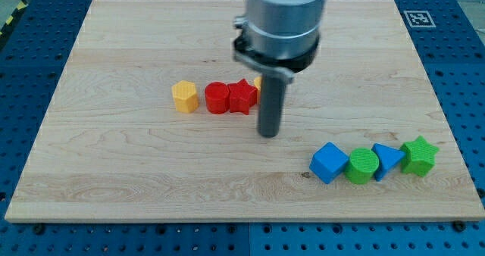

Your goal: Slide the blue cube towards the top left of the board

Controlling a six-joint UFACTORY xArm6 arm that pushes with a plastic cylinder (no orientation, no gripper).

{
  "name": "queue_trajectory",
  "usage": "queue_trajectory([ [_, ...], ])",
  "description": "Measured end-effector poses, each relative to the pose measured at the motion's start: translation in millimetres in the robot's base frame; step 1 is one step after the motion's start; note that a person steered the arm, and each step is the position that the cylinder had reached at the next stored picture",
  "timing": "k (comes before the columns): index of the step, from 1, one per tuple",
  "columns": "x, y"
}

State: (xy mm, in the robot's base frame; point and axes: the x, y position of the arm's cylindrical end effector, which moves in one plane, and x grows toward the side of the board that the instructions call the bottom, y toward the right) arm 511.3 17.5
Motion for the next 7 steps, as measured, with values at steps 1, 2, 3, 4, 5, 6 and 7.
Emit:
queue_trajectory([
  [1, 63.0, -8.5],
  [2, 106.2, 19.2],
  [3, 94.3, 56.7],
  [4, 47.8, 57.5],
  [5, 33.2, 57.0],
  [6, 64.6, 49.5],
  [7, 93.4, 60.2],
])
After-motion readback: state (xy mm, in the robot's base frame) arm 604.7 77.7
